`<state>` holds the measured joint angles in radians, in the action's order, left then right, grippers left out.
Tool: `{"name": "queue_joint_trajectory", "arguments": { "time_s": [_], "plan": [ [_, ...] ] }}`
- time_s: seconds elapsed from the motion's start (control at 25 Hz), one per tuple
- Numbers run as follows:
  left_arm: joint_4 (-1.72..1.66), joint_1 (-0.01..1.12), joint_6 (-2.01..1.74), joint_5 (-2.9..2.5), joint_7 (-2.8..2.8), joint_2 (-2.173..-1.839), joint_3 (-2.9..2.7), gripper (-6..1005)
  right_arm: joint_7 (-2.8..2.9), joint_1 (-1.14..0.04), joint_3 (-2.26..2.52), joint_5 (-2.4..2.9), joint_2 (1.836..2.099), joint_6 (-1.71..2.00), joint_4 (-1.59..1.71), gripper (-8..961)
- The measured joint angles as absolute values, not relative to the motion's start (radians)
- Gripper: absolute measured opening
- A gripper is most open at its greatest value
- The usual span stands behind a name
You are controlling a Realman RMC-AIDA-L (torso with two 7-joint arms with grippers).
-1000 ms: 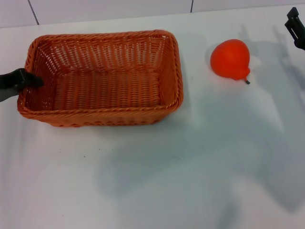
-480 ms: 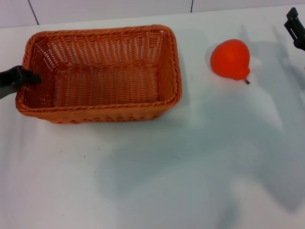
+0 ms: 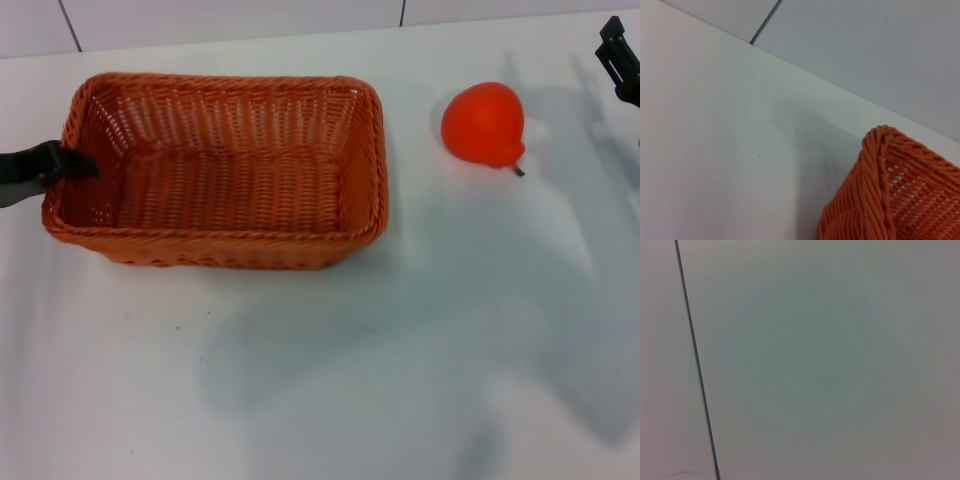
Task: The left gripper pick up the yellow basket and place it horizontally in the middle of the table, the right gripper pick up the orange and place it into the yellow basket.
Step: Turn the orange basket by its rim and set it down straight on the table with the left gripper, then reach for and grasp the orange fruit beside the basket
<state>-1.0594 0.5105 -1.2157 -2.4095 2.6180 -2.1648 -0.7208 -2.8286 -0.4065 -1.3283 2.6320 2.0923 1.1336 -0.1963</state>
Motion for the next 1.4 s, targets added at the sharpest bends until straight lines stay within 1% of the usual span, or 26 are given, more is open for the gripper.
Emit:
{"name": "queue_joint_trajectory", "arguments": {
  "time_s": [0.2, 0.64, 0.8, 0.96, 1.12, 1.4],
  "plan": [
    [-1.058, 0.506, -1.202, -2.409, 2.622, -2.167, -0.721, 199, -2.829, -0.406, -1.328, 2.631, 2.091, 1.134, -0.196, 929],
    [-1.059, 0.499, -1.173, -2.367, 2.583, -2.166, -0.721, 622, -2.830, -0.409, -1.328, 2.633, 2.089, 1.134, -0.198, 929],
    [-1.067, 0.499, -1.140, -2.265, 2.493, -2.164, -0.718, 849, -2.830, -0.410, -1.326, 2.636, 2.089, 1.134, -0.198, 929],
    [-1.089, 0.499, -1.069, -2.162, 2.383, -2.161, -0.714, 869, -2.829, -0.414, -1.295, 2.637, 2.089, 1.133, -0.198, 928],
    [-1.093, 0.487, -0.944, -1.967, 2.199, -2.166, -0.719, 884, -2.828, -0.424, -1.222, 2.637, 2.092, 1.091, -0.214, 928],
    [-0.977, 0.473, -0.866, -1.570, 1.844, -2.168, -0.713, 884, -2.811, -0.445, -1.116, 2.637, 2.094, 0.971, -0.223, 928]
  ]
}}
